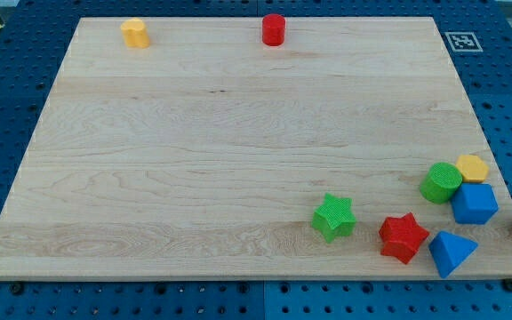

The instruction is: Nudge the blue cube and green circle up a bit

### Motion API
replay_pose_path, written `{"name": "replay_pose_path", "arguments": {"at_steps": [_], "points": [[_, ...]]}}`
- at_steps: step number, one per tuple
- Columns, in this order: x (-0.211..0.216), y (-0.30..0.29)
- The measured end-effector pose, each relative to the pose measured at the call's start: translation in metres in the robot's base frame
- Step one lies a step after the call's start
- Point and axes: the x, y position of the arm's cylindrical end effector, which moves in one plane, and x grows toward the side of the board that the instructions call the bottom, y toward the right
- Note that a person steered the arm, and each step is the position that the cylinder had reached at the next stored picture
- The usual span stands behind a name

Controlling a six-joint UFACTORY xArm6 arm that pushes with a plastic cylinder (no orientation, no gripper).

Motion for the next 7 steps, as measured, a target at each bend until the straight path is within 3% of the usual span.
{"name": "replay_pose_path", "arguments": {"at_steps": [7], "points": [[-0.056,-0.09]]}}
